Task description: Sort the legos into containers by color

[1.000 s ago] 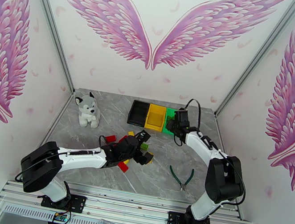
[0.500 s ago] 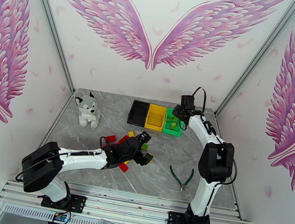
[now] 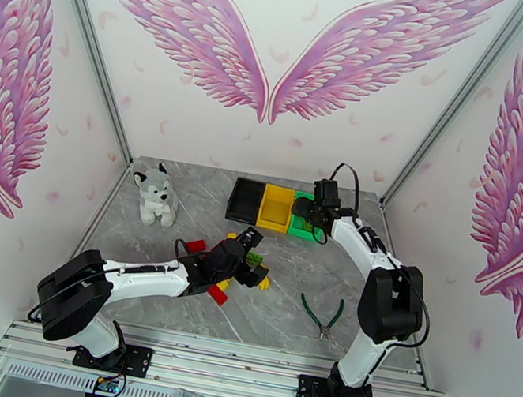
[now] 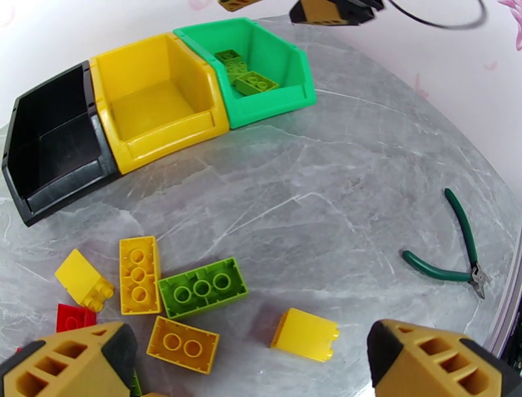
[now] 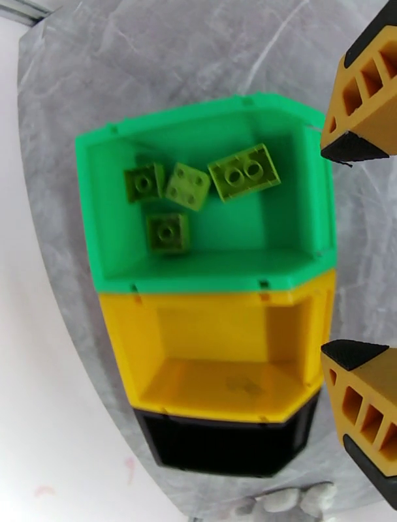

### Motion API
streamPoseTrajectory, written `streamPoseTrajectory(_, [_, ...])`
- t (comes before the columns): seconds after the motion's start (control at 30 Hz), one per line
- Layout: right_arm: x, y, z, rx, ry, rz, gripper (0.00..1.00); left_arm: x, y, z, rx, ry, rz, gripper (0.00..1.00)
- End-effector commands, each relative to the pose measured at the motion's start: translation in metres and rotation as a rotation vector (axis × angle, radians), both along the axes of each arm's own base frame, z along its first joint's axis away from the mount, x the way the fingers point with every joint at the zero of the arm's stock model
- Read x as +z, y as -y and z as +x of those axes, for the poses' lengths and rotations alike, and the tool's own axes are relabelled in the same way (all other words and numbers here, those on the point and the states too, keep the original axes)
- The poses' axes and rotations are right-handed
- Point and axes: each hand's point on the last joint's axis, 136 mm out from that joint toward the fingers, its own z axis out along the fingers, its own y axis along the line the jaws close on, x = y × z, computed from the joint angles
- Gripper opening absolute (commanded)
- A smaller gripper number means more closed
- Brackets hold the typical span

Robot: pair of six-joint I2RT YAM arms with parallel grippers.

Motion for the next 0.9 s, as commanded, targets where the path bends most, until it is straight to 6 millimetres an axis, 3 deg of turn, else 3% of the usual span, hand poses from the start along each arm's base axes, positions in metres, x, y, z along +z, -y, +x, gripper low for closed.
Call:
streamPoseTrajectory(0.0, [0.014, -0.032, -0.018, 0.108, 0.083, -0.004, 0.81, 0.008, -0.012, 0.008, 0.045, -0.021, -0.075, 0.99])
streamPoseTrajectory(0.23, [-0.021, -0.072, -0.072, 0.231, 0.077, -0.096, 0.85, -0.002, -0.048, 0.030, 0.158, -0.119, -0.204, 0.99])
streamPoseTrajectory(0.47, [-0.057, -0.088, -0.109, 0.303, 0.054, -0.198, 0.89, -0.014, -0.075, 0.043, 0.244, -0.188, -0.311, 0.99])
streamPoseTrajectory(0.67, [-0.078, -0.103, -0.122, 0.366, 0.051, -0.280, 0.90, -0.014, -0.084, 0.045, 0.273, -0.189, -0.336, 0.99])
streamPoseTrajectory(0.87, [-0.103, -0.104, -0.124, 0.379, 0.020, -0.380, 0.89, -0.013, -0.094, 0.047, 0.299, -0.185, -0.361, 0.99])
